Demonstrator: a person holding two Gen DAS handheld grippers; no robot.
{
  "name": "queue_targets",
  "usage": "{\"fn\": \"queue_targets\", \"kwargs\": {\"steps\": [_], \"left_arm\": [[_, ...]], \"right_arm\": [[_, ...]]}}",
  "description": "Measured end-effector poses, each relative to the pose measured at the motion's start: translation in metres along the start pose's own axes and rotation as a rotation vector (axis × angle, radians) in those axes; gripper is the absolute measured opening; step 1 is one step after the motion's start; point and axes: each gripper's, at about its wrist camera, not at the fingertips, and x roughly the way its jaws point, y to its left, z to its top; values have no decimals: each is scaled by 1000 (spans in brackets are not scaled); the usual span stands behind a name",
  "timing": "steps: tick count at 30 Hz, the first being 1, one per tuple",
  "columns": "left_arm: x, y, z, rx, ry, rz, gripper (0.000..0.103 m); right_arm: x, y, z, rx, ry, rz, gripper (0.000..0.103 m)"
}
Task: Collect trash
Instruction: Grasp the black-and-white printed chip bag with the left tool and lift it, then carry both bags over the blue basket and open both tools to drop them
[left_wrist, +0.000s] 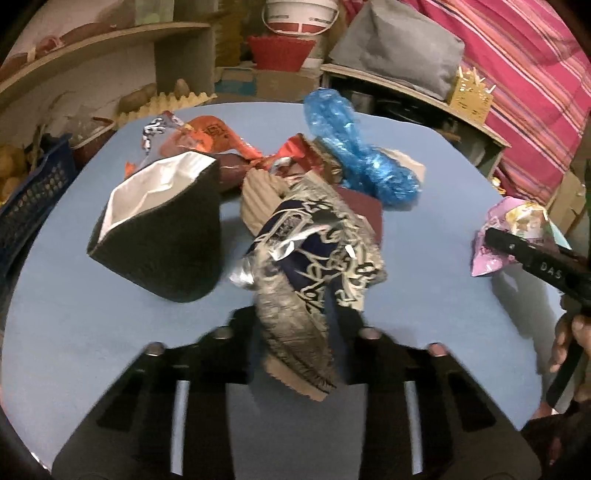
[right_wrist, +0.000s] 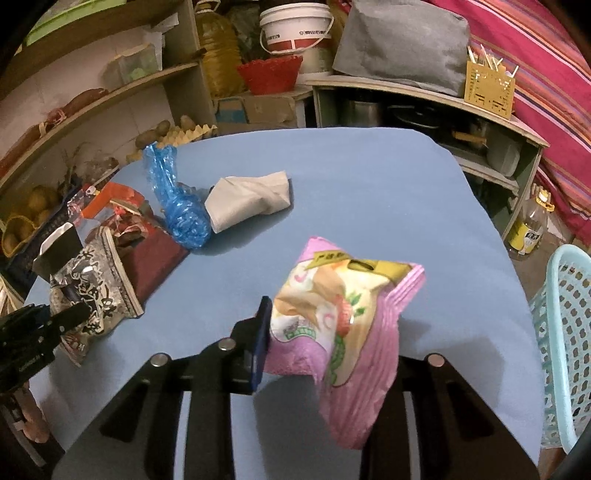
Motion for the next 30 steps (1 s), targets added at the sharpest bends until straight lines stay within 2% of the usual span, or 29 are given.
{"fn": "queue_targets", "kwargs": {"steps": [6,16,22,30], "left_arm": [[-14,-9,2,-3,-31,-13,10],[-49,-65,18,107,-146,16,7],[-56,-110,28,149,-176,-48,7],[-55,-192,42,217,-208,-142,7]], "right_arm": [[-15,-7,0,5,-36,3,24],[-55,-43,5,26,-112,-4,22],[-85,-83,5,70,-170,-24,22],[-125,-169,-2,196,-230,-116,22]]}}
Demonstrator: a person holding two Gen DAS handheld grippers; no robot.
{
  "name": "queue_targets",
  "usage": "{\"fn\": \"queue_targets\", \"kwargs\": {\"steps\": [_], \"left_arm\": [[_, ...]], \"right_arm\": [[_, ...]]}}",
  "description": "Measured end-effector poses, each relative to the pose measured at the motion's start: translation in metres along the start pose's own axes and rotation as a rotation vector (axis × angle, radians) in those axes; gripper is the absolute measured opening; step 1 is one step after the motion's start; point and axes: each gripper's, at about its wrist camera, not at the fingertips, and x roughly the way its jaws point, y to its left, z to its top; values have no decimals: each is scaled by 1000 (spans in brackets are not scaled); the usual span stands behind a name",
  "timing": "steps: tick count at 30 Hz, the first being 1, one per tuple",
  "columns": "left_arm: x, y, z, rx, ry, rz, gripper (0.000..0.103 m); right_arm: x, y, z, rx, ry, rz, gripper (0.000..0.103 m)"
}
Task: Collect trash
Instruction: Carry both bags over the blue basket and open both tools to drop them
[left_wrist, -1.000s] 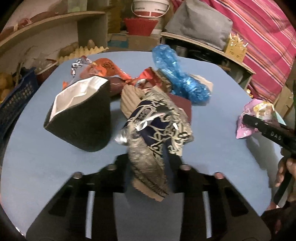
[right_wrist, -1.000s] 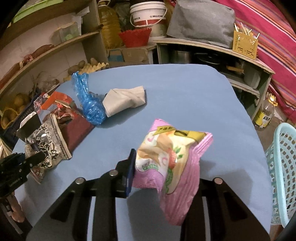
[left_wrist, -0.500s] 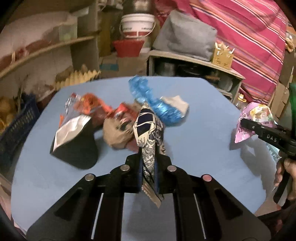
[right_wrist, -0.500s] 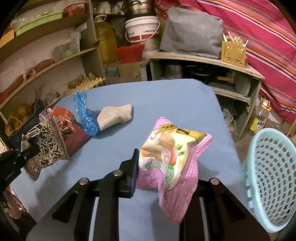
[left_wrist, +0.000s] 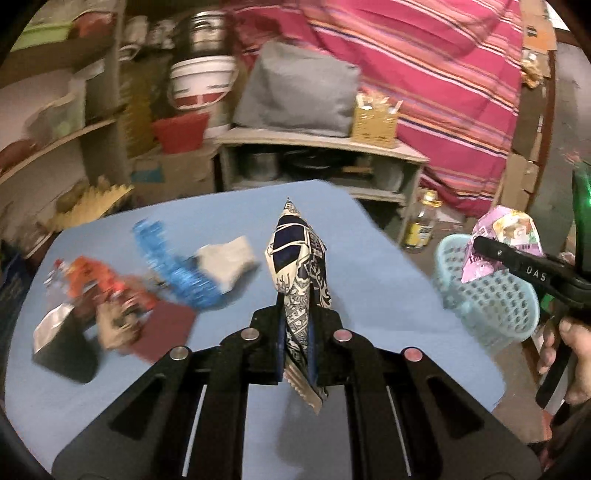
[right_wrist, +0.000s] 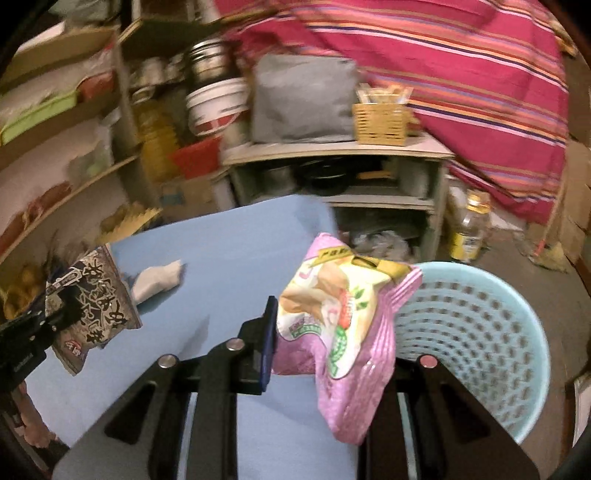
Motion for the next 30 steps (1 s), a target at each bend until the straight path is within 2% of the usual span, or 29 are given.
{"fn": "queue_targets", "kwargs": {"steps": [7,14,22,23,24,25,26,27,30], "left_arm": [[29,-76,18,43,-6,-80,7],[55,-166,28,102,1,-217,7],[99,-229,25,136,83,-310,10],[102,-234,24,139,87,-306,13],[104,-237,23,143,87,-298,23],[106,-241,23,151,96,-291,34],[107,-241,24,151,100,-288,55],[105,-240,24,147,90,-282,65],[99,-235,26,156,62,-259,72]], "right_arm": [[-16,-69,7,15,-28,-145,22],[-26,-131,3,81,-37,-182,22],[-43,-173,-5,173,-62,-212,22],[-43,-176,-6,179,-60,-211,22],[-41,-175,-5,179,-58,-211,22],[-39,-175,-5,178,-54,-211,22],[-36,-173,-5,175,-50,-210,22],[-34,-171,-5,171,-46,-208,22],[-32,-167,-5,153,-38,-208,22]]}}
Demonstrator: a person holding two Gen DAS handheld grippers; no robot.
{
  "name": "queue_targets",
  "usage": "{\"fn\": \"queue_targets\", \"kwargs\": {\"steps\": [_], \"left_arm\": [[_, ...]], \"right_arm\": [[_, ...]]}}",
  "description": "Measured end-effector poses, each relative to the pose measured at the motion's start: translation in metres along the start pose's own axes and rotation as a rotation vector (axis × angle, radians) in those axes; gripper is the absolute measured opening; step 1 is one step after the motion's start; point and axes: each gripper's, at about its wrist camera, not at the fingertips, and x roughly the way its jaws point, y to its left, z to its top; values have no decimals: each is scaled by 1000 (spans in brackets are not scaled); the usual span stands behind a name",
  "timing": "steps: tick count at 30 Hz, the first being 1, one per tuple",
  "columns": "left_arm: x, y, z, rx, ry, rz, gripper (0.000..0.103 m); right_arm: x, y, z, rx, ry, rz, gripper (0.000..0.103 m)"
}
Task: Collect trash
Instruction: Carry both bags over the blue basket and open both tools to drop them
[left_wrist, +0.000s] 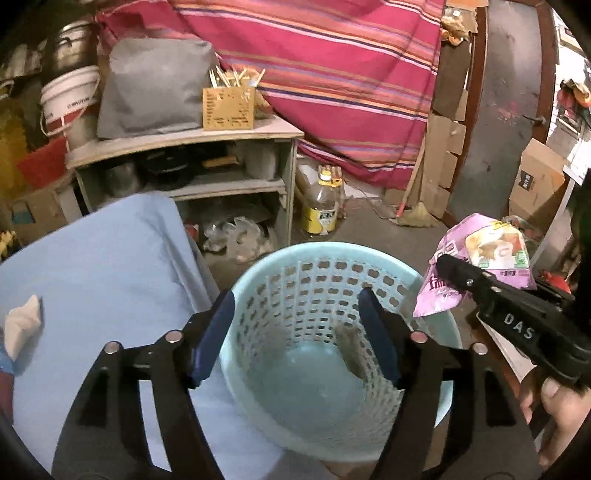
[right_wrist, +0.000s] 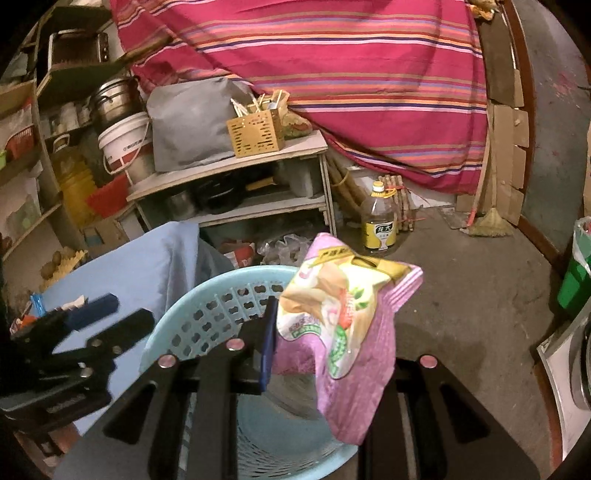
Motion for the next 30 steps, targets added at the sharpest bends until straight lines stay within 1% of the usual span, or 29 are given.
{"fn": "queue_targets", "kwargs": {"steps": [1,3,5,6,7,8,9,11,14,16,17,18,22,24,30], "left_arm": [[-5,4,-1,-5,-7,15,74],[-13,12,-1,-9,-22,43,84],[-24,24,-3,-19,-42,69,89],[-29,30,-4,-28,-48,77,91],[-34,37,-4,-41,-53,83,92],[-36,43,-4,-49,-53,87,93],[-39,49,-5,-56,-54,93,94],[-46,60,-7,-66,-53,114,94],[-55,77,-10,-83,-55,137,95],[-63,90,-12,-89,-64,163,98],[-67,96,-14,-95,-69,173,98],[-71,105,-17,-104,-69,180,98],[-86,135,-28,-132,-58,212,98],[-95,150,-36,-138,-58,240,98],[-135,215,-57,-178,-71,352,98]], "right_arm": [[1,2,0,-6,3,1,22],[2,5,-1,-11,8,2,22],[6,10,-2,-18,19,3,23],[8,13,-2,-21,26,1,25],[10,16,-3,-24,33,-2,26],[14,19,-4,-26,46,-14,35],[17,21,-5,-25,53,-27,54],[21,25,-5,-22,56,-46,68],[24,27,-6,-12,68,-63,68],[23,29,-7,-8,69,-83,74],[23,31,-7,-6,65,-100,79],[21,33,-7,-6,60,-109,82],[17,51,-7,-19,47,-116,89],[14,67,-6,-40,31,-120,94],[2,128,-6,-122,-27,-91,98]]}}
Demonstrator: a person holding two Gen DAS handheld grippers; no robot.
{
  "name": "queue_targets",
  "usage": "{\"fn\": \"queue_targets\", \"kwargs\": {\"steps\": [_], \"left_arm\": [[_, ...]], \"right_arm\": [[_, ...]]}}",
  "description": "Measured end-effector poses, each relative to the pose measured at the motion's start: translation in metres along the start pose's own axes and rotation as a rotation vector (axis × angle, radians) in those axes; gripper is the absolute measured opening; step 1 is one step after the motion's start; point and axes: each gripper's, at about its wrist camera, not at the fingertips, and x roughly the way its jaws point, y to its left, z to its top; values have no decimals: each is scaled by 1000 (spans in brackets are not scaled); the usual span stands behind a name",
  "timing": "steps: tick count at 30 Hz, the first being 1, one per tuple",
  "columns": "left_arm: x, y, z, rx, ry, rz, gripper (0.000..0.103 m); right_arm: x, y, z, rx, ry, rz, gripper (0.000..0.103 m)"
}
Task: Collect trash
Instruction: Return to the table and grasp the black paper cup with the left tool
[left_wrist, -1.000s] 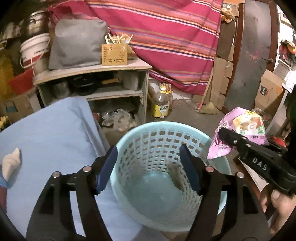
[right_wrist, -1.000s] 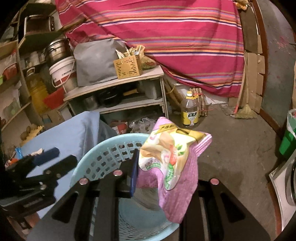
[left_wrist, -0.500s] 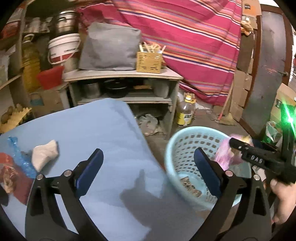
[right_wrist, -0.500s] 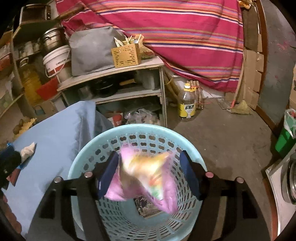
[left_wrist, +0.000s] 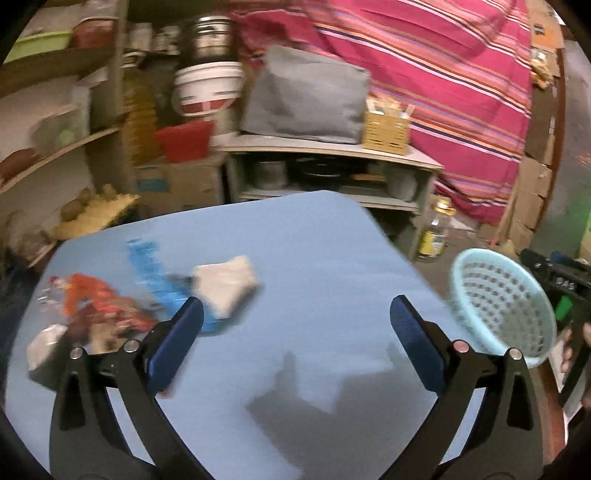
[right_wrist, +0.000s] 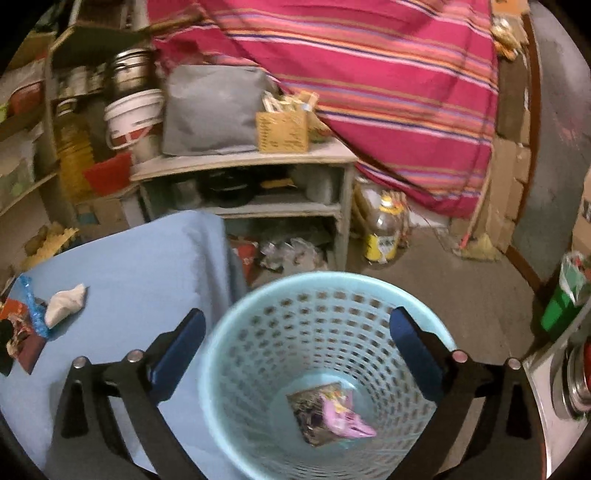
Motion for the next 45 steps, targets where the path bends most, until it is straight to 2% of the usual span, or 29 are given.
{"fn": "queue_targets", "kwargs": {"steps": [8,15,21,28,31,37,45], "left_arm": [[-12,111,-22,-69,-12,222,98],[-4,177,-46,-125,70,308,98],[11,233,-63,-204,151,373,98],[0,284,-65,-329,123,394,98],[-7,295,-66,-337,106,411,98],[-4,308,-74,-319,136,443,98],[-3,328,-85,-359,147,339,98]], "right_arm": [[0,94,-5,-115,-6,76,98],[9,151,-19,-209,32,114,98],[15,174,-23,-209,58,157,98],[18,194,-26,-200,68,201,98],[18,204,-28,-215,69,209,98],[20,220,-32,-226,80,225,98],[20,247,-38,-242,88,251,98]]}}
